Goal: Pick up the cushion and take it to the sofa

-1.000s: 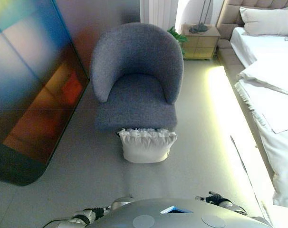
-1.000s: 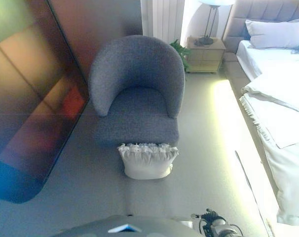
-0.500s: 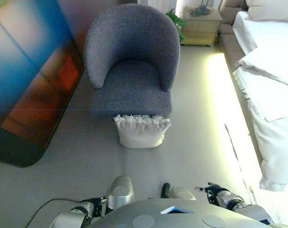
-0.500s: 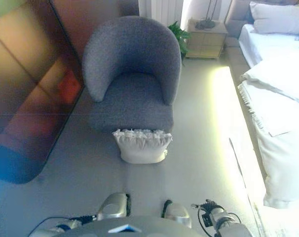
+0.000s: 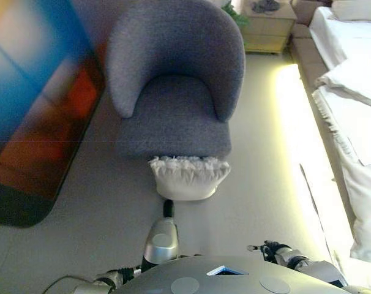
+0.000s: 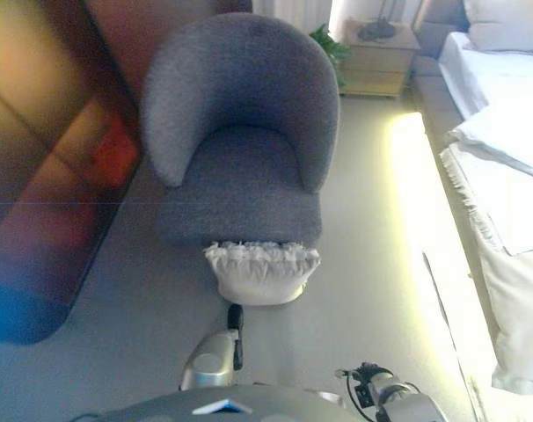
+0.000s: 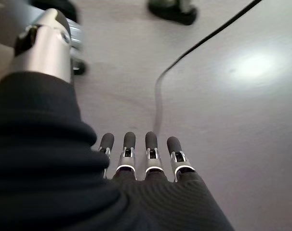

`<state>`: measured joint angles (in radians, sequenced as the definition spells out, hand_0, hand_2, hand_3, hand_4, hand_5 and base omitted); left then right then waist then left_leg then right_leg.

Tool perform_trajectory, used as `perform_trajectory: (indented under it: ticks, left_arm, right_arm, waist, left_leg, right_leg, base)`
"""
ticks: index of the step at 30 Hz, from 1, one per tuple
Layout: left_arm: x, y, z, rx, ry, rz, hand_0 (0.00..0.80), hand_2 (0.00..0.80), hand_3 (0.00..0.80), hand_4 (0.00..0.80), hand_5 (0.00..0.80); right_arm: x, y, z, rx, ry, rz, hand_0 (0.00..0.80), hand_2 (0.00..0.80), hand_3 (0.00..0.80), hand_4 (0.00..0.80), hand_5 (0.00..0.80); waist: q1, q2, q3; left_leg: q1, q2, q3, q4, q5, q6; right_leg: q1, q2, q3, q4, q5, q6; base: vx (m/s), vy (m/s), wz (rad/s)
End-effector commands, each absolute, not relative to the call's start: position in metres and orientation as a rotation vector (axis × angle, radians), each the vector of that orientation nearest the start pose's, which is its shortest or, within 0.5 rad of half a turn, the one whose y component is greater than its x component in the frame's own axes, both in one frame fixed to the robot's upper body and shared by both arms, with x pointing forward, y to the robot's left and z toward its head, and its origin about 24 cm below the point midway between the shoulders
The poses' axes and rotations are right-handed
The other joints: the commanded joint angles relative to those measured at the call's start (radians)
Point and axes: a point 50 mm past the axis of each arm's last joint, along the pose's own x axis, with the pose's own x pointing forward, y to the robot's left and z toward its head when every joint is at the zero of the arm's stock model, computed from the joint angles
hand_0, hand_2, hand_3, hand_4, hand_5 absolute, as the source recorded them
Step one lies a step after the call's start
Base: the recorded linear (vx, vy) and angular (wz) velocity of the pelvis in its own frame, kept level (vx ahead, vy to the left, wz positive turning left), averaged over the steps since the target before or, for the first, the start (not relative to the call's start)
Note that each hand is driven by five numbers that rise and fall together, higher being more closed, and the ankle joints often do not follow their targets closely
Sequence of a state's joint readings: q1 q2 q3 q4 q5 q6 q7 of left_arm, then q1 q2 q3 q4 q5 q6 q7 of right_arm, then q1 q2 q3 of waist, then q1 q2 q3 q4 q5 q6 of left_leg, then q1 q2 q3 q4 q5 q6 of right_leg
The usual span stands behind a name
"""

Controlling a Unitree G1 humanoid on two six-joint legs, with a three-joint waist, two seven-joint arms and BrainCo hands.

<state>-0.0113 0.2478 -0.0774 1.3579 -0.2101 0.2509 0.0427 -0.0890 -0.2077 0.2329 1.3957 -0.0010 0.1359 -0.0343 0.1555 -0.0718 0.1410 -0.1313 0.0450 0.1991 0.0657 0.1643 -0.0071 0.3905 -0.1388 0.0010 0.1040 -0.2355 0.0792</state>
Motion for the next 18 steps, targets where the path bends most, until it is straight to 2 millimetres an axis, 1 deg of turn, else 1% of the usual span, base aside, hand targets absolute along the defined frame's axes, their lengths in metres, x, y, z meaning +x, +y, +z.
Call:
perform_trajectory:
  ticks: [1, 2, 3, 4, 5, 6, 7, 8, 9, 10, 11, 12, 13, 14, 16, 18]
  left_arm:
    - [0.029, 0.248, -0.167, 0.146, 1.642, 0.268, 0.0, 0.0, 0.0, 0.0, 0.0]
    - [0.035, 0.251, -0.166, 0.156, 1.634, 0.265, 0.0, 0.0, 0.0, 0.0, 0.0]
    - [0.039, 0.253, -0.165, 0.167, 1.631, 0.26, 0.0, 0.0, 0.0, 0.0, 0.0]
    - [0.043, 0.256, -0.164, 0.187, 1.628, 0.256, 0.0, 0.0, 0.0, 0.0, 0.0]
    - [0.048, 0.26, -0.162, 0.203, 1.621, 0.258, 0.0, 0.0, 0.0, 0.0, 0.0]
    - [0.053, 0.263, -0.161, 0.208, 1.614, 0.262, 0.0, 0.0, 0.0, 0.0, 0.0]
    - [0.059, 0.265, -0.159, 0.209, 1.602, 0.261, 0.0, 0.0, 0.0, 0.0, 0.0]
    - [0.066, 0.266, -0.158, 0.21, 1.588, 0.256, 0.0, 0.0, 0.0, 0.0, 0.0]
    - [0.073, 0.266, -0.156, 0.21, 1.571, 0.257, 0.0, 0.0, 0.0, 0.0, 0.0]
    - [0.082, 0.266, -0.155, 0.209, 1.546, 0.261, 0.0, 0.0, 0.0, 0.0, 0.0]
    - [0.09, 0.265, -0.154, 0.205, 1.521, 0.265, 0.0, 0.0, 0.0, 0.0, 0.0]
    - [0.099, 0.264, -0.152, 0.2, 1.49, 0.271, 0.0, 0.0, 0.0, 0.0, 0.0]
    - [0.107, 0.263, -0.151, 0.194, 1.459, 0.273, 0.0, 0.0, 0.0, 0.0, 0.0]
    - [0.113, 0.262, -0.149, 0.187, 1.436, 0.274, 0.0, 0.0, 0.0, 0.0, 0.0]
    - [0.109, 0.257, -0.152, 0.175, 1.426, 0.279, 0.0, 0.0, 0.0, 0.0, 0.0]
    - [0.097, 0.253, -0.156, 0.172, 1.443, 0.282, 0.0, 0.0, 0.0, 0.0, 0.0]
  right_arm:
    - [0.08, -0.251, -0.162, -0.458, 1.404, -0.064, 0.0, 0.0, 0.0, 0.0, 0.0]
    - [0.082, -0.249, -0.162, -0.453, 1.389, -0.088, 0.0, 0.0, 0.0, 0.0, 0.0]
    - [0.084, -0.249, -0.161, -0.44, 1.378, -0.113, 0.0, 0.0, 0.0, 0.0, 0.0]
    - [0.088, -0.249, -0.16, -0.43, 1.357, -0.135, 0.0, 0.0, 0.0, 0.0, 0.0]
    - [0.095, -0.249, -0.159, -0.444, 1.331, -0.147, 0.0, 0.0, 0.0, 0.0, 0.0]
    - [0.099, -0.248, -0.158, -0.447, 1.31, -0.159, 0.0, 0.0, 0.0, 0.0, 0.0]
    - [0.104, -0.247, -0.157, -0.443, 1.291, -0.166, 0.0, 0.0, 0.0, 0.0, 0.0]
    - [0.109, -0.247, -0.155, -0.434, 1.274, -0.166, 0.0, 0.0, 0.0, 0.0, 0.0]
    - [0.114, -0.245, -0.154, -0.424, 1.26, -0.161, 0.0, 0.0, 0.0, 0.0, 0.0]
    - [0.122, -0.243, -0.152, -0.425, 1.237, -0.153, 0.0, 0.0, 0.0, 0.0, 0.0]
    - [0.129, -0.242, -0.15, -0.436, 1.211, -0.145, 0.0, 0.0, 0.0, 0.0, 0.0]
    - [0.136, -0.24, -0.148, -0.442, 1.182, -0.141, 0.0, 0.0, 0.0, 0.0, 0.0]
    - [0.142, -0.239, -0.146, -0.44, 1.157, -0.139, 0.0, 0.0, 0.0, 0.0, 0.0]
    - [0.145, -0.237, -0.145, -0.432, 1.139, -0.136, 0.0, 0.0, 0.0, 0.0, 0.0]
    - [0.14, -0.238, -0.147, -0.429, 1.139, -0.124, 0.0, 0.0, 0.0, 0.0, 0.0]
    - [0.132, -0.239, -0.149, -0.454, 1.154, -0.081, 0.0, 0.0, 0.0, 0.0, 0.0]
  waist:
    - [0.019, 0.036, -0.052]
    - [0.016, 0.033, -0.06]
    - [0.011, 0.037, -0.061]
    - [0.0, 0.046, -0.06]
    - [-0.019, 0.051, -0.055]
    - [-0.035, 0.043, -0.046]
    - [-0.051, 0.041, -0.037]
    - [-0.061, 0.049, -0.03]
    - [-0.068, 0.051, -0.021]
    - [-0.076, 0.052, -0.008]
    - [-0.085, 0.047, 0.008]
    - [-0.095, 0.045, 0.029]
    - [-0.104, 0.042, 0.048]
    - [-0.114, 0.036, 0.063]
    - [-0.111, 0.034, 0.06]
    - [-0.109, 0.028, 0.045]
  left_leg:
    - [-0.147, 0.05, -0.001, 0.08, -0.051, 0.011]
    - [-0.13, 0.035, 0.0, 0.074, -0.069, 0.033]
    - [-0.111, 0.029, -0.002, 0.07, -0.084, 0.046]
    - [-0.082, 0.028, 0.002, 0.063, -0.101, 0.055]
    - [-0.042, 0.026, 0.013, 0.048, -0.117, 0.06]
    - [-0.015, 0.012, 0.015, 0.035, -0.123, 0.064]
    - [0.011, 0.006, 0.02, 0.018, -0.122, 0.06]
    - [0.028, 0.014, 0.023, 0.004, -0.119, 0.05]
    - [0.045, 0.016, 0.024, -0.005, -0.123, 0.041]
    - [0.066, 0.022, 0.025, -0.016, -0.127, 0.027]
    - [0.077, 0.025, 0.023, -0.022, -0.134, 0.016]
    - [0.075, 0.032, 0.021, -0.022, -0.14, 0.008]
    - [0.065, 0.04, 0.02, -0.014, -0.145, -0.001]
    - [0.054, 0.046, 0.015, -0.002, -0.153, -0.004]
    - [0.044, 0.057, 0.011, 0.017, -0.15, -0.009]
    - [0.058, 0.051, -0.003, 0.024, -0.152, -0.013]
  right_leg:
    - [-0.013, -0.048, -0.037, 0.206, 0.143, 0.062]
    - [-0.055, -0.068, -0.042, 0.296, 0.229, 0.078]
    - [-0.097, -0.08, -0.047, 0.374, 0.278, 0.08]
    - [-0.167, -0.085, -0.052, 0.462, 0.312, 0.077]
    - [-0.254, -0.087, -0.06, 0.514, 0.324, 0.068]
    - [-0.3, -0.08, -0.075, 0.504, 0.291, 0.059]
    - [-0.343, -0.052, -0.1, 0.451, 0.26, 0.051]
    - [-0.385, -0.026, -0.128, 0.387, 0.225, 0.039]
    - [-0.424, -0.026, -0.162, 0.329, 0.214, 0.033]
    - [-0.474, -0.048, -0.204, 0.271, 0.231, 0.031]
    - [-0.518, -0.069, -0.225, 0.217, 0.264, 0.035]
    - [-0.553, -0.083, -0.224, 0.18, 0.285, 0.04]
    - [-0.576, -0.093, -0.213, 0.146, 0.306, 0.046]
    - [-0.596, -0.099, -0.189, 0.137, 0.331, 0.054]
    - [-0.559, -0.102, -0.193, 0.093, 0.3, 0.059]
    - [-0.506, -0.096, -0.192, 0.047, 0.297, 0.058]
  base:
    - [0.292, 0.19, -0.03]
    - [0.309, 0.203, -0.06]
    - [0.338, 0.227, 0.0]
    - [0.316, 0.206, 0.07]
    - [0.28, 0.144, 0.12]
    - [0.267, 0.064, 0.14]
    - [0.215, -0.015, 0.21]
    - [0.156, -0.069, 0.22]
    - [0.046, -0.134, 0.18]
    - [-0.036, -0.184, 0.11]
    - [-0.12, -0.203, 0.08]
    - [-0.16, -0.198, 0.08]
    - [-0.151, -0.182, 0.14]
    - [-0.086, -0.157, 0.31]
    - [0.099, -0.127, 0.59]
    - [0.267, -0.074, 0.37]
